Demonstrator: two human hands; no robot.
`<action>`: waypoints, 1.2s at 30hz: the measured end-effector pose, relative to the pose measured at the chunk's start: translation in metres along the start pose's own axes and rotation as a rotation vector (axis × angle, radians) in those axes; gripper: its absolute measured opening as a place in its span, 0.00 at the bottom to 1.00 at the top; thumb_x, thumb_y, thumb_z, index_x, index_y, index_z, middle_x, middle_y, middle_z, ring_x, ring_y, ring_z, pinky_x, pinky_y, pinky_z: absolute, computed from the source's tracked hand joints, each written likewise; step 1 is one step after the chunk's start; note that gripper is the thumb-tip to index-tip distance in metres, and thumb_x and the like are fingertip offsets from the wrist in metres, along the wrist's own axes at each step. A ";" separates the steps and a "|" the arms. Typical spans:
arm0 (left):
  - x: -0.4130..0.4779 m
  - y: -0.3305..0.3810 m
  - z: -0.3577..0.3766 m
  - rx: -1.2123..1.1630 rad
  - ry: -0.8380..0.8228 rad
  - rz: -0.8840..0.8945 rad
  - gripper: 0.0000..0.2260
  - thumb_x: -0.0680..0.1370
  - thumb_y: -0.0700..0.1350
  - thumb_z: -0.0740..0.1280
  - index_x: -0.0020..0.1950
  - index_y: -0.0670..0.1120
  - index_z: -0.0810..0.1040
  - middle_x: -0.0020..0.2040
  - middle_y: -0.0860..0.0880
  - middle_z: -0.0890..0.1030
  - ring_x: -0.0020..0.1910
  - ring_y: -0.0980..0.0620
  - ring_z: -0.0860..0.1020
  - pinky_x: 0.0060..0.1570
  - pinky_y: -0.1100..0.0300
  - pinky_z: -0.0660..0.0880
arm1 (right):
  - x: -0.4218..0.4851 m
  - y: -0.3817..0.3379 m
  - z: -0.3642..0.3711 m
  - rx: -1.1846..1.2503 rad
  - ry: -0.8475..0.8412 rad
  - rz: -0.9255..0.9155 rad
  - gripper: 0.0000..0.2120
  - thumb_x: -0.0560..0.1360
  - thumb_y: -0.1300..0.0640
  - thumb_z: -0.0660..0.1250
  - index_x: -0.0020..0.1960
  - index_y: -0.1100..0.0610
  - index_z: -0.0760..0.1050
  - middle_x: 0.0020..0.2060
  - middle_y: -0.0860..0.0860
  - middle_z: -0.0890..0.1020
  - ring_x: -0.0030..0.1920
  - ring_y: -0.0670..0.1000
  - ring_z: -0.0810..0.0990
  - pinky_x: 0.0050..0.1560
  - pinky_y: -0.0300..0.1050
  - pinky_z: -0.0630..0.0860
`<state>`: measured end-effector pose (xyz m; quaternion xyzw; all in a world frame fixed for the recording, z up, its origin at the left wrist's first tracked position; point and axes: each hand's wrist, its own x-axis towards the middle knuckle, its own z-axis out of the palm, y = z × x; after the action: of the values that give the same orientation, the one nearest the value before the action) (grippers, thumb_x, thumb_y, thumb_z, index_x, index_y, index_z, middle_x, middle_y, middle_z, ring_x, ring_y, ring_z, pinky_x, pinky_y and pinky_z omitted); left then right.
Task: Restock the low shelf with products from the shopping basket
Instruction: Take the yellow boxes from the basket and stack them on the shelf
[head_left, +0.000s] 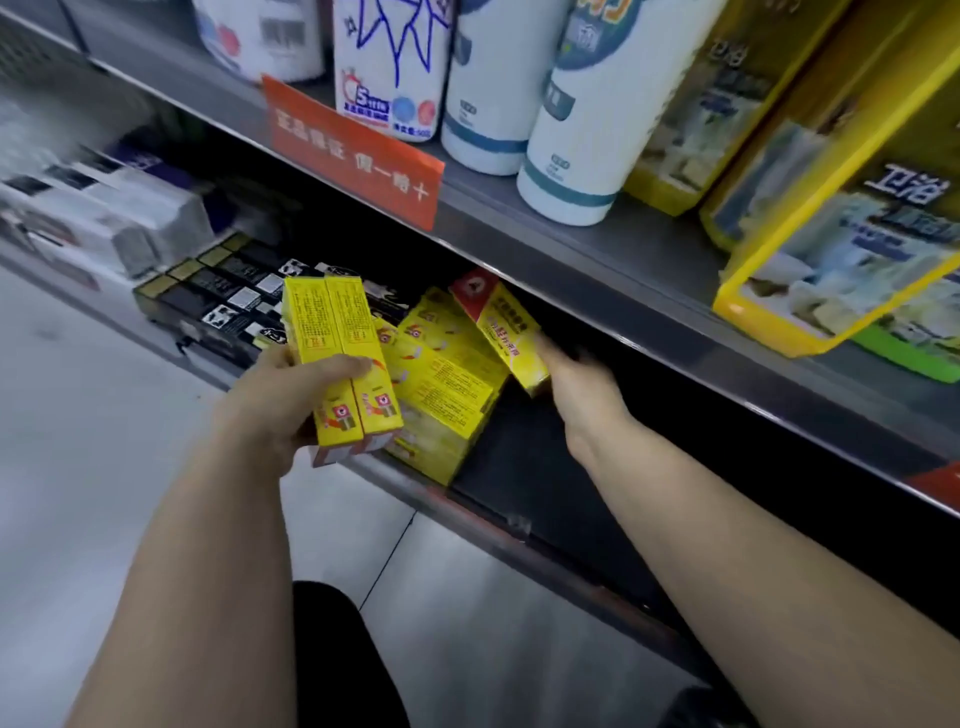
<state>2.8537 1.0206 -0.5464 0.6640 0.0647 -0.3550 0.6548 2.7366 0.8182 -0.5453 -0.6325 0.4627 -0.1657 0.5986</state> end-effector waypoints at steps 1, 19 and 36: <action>0.003 0.000 0.000 -0.005 0.016 -0.002 0.24 0.70 0.42 0.74 0.64 0.43 0.71 0.51 0.43 0.82 0.44 0.43 0.83 0.37 0.51 0.79 | 0.004 0.000 0.008 -0.052 -0.037 -0.038 0.24 0.76 0.48 0.65 0.69 0.56 0.68 0.63 0.53 0.75 0.58 0.49 0.74 0.50 0.35 0.67; 0.026 0.002 0.008 -0.036 -0.015 -0.059 0.21 0.70 0.44 0.73 0.62 0.46 0.73 0.48 0.45 0.84 0.42 0.45 0.83 0.41 0.51 0.80 | 0.030 0.027 0.029 -0.543 -0.363 -0.237 0.23 0.73 0.47 0.69 0.66 0.49 0.67 0.61 0.51 0.74 0.57 0.51 0.76 0.56 0.45 0.75; 0.005 0.014 0.005 0.048 -0.596 -0.057 0.26 0.64 0.47 0.75 0.60 0.48 0.75 0.49 0.42 0.84 0.43 0.43 0.84 0.33 0.56 0.80 | -0.018 -0.059 0.016 -0.745 -0.671 -0.656 0.40 0.63 0.55 0.78 0.69 0.46 0.62 0.58 0.34 0.68 0.59 0.33 0.68 0.62 0.27 0.63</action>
<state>2.8630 1.0127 -0.5371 0.5438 -0.1201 -0.5539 0.6189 2.7624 0.8331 -0.4895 -0.9274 0.0560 0.0403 0.3676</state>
